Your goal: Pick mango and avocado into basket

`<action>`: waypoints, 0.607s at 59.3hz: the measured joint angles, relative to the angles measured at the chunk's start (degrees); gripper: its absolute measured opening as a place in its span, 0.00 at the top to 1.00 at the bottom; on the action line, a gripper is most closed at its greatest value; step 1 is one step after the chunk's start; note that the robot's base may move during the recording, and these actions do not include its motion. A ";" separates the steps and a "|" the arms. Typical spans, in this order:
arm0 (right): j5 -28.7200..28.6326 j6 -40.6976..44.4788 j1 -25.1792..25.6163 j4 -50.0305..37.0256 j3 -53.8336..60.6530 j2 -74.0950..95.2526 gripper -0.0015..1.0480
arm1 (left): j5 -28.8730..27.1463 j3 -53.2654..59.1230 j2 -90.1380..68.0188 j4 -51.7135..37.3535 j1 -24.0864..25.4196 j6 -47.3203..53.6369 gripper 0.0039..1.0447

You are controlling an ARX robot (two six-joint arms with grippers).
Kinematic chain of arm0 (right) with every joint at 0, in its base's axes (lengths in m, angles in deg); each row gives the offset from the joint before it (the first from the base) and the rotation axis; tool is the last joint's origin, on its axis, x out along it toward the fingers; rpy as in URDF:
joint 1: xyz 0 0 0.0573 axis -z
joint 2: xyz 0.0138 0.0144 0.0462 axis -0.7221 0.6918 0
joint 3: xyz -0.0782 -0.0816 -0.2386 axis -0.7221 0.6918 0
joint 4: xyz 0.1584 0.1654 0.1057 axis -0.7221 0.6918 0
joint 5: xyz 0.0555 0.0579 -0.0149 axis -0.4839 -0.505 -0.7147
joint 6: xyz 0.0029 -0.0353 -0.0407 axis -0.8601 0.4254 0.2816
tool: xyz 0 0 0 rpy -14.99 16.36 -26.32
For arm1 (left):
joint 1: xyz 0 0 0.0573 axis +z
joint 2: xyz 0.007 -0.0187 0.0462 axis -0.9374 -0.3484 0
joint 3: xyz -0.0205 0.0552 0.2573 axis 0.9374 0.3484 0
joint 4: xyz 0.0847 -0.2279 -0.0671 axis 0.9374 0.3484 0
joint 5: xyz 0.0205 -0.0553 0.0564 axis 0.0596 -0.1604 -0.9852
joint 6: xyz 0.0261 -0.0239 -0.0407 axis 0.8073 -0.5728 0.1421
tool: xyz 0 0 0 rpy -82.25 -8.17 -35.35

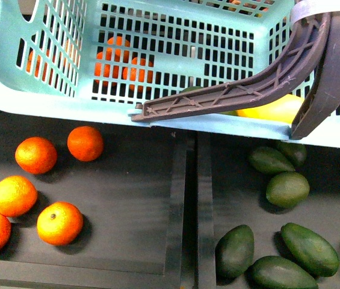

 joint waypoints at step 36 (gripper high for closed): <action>0.11 0.04 0.00 11.30 0.00 -11.02 0.82 | 0.13 0.00 0.00 0.00 -0.02 0.02 0.94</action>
